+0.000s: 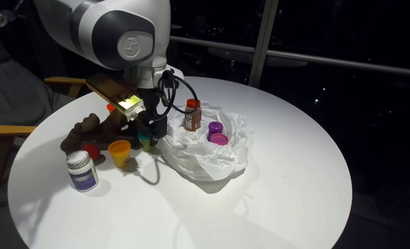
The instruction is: Put all the contents on the table into the plastic bag.
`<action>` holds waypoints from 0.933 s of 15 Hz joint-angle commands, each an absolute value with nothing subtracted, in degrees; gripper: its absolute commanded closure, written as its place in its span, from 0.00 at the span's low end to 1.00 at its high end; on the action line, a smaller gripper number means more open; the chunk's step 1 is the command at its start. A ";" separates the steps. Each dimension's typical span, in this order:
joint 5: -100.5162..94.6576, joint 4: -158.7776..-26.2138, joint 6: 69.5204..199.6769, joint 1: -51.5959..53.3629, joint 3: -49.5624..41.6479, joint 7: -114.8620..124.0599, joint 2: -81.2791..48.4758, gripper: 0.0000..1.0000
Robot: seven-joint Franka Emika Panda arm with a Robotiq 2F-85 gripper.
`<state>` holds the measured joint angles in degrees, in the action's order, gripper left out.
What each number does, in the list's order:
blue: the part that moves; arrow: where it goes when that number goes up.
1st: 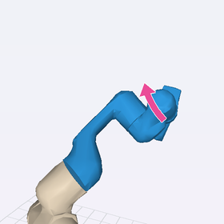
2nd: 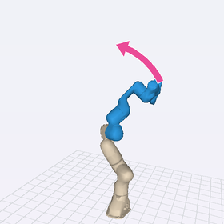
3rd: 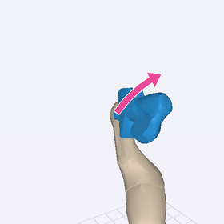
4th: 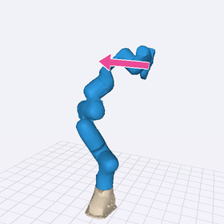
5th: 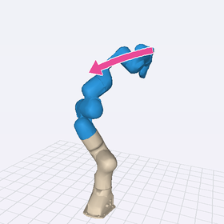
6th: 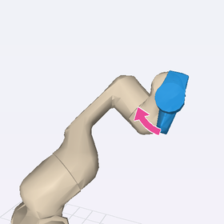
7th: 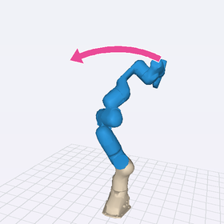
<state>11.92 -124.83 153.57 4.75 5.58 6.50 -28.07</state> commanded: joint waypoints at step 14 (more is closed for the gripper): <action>-0.45 -130.39 150.67 12.86 -2.98 19.70 -14.39 0.72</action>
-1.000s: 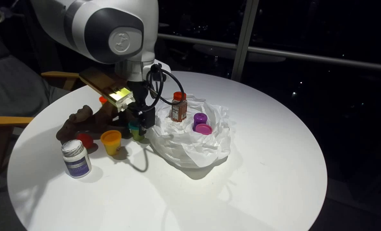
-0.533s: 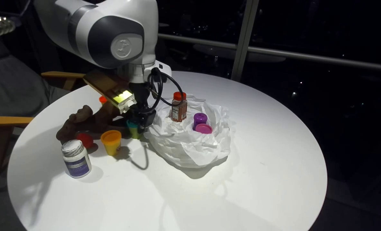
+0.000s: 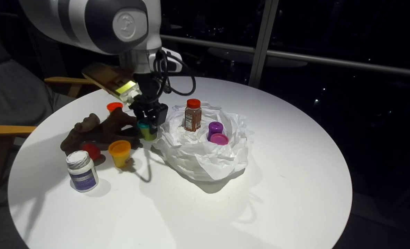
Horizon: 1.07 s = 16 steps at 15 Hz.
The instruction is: Put all the contents on the table into the plastic bag.
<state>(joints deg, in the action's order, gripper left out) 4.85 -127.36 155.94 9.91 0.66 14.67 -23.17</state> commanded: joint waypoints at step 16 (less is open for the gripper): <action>9.28 -111.52 146.86 -1.12 2.44 -3.44 -30.47 0.72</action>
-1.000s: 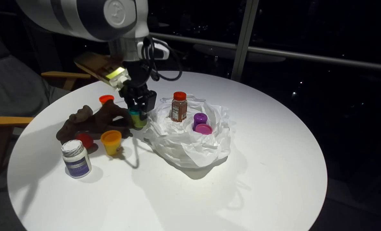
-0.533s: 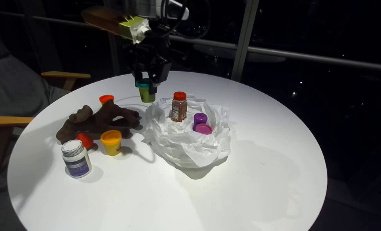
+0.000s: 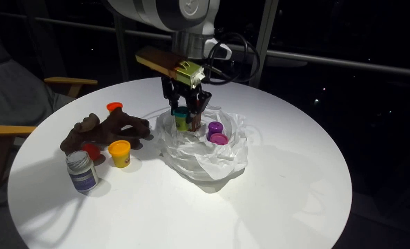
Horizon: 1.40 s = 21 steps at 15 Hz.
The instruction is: Put all the contents on the table into the plastic bag.
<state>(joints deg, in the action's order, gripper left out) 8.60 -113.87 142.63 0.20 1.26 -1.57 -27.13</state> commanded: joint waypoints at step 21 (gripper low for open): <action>8.15 -134.93 160.89 -1.04 5.09 -2.85 -13.11 0.01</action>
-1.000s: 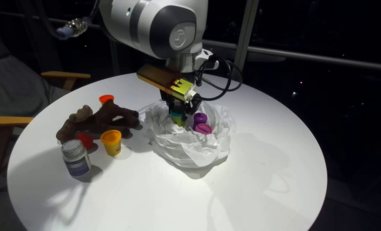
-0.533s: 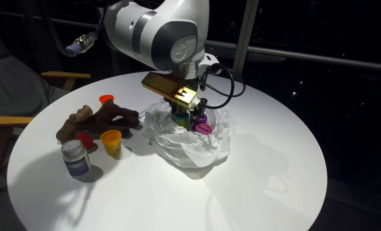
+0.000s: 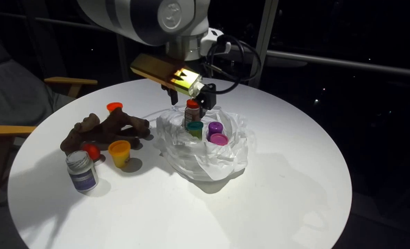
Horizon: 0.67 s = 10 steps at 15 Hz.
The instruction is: Put all the contents on the table into the plastic bag.
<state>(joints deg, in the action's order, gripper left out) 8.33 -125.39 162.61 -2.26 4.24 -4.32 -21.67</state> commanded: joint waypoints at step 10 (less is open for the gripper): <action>-0.26 -143.07 164.59 9.45 6.19 5.23 -15.18 0.00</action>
